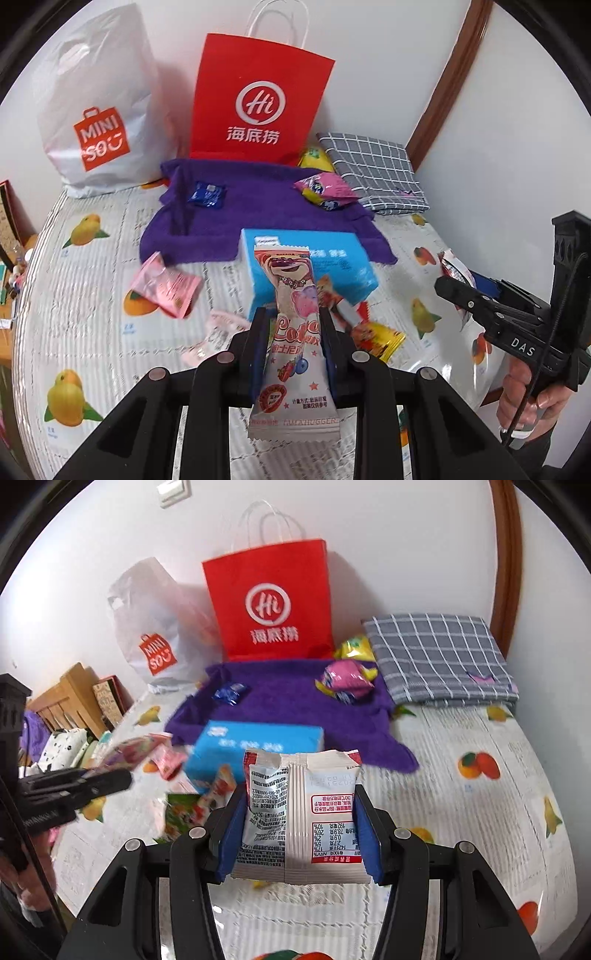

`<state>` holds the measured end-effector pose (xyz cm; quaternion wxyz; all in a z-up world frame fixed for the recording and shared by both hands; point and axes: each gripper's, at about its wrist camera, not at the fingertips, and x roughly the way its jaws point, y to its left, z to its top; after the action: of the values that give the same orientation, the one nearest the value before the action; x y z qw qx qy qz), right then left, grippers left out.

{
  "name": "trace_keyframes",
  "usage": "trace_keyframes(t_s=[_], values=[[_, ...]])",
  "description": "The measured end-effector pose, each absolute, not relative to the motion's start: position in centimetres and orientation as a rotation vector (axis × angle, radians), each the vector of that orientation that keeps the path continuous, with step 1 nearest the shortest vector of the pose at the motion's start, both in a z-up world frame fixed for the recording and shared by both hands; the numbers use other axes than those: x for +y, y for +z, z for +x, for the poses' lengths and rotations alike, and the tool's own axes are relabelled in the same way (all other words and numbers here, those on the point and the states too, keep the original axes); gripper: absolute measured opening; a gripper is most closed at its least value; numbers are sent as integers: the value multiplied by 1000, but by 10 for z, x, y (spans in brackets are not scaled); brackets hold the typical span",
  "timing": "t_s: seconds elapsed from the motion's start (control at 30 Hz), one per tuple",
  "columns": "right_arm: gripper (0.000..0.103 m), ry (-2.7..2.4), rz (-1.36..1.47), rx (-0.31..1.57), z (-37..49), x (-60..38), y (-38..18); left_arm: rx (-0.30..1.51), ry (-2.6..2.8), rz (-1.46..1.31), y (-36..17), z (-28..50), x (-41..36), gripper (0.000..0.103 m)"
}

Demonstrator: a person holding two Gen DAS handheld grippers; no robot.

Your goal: Organize snacks

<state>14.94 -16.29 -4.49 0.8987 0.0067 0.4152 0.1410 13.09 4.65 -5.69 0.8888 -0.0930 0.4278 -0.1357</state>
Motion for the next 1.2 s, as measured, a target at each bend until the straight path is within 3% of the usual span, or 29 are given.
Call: trace_keyframes(t_s=[0.4, 1.2], values=[[54, 321, 34, 827, 165, -154, -20, 867, -304, -195, -39, 150, 31, 24], [54, 309, 84, 871, 243, -163, -33, 842, -295, -191, -35, 203, 20, 24]])
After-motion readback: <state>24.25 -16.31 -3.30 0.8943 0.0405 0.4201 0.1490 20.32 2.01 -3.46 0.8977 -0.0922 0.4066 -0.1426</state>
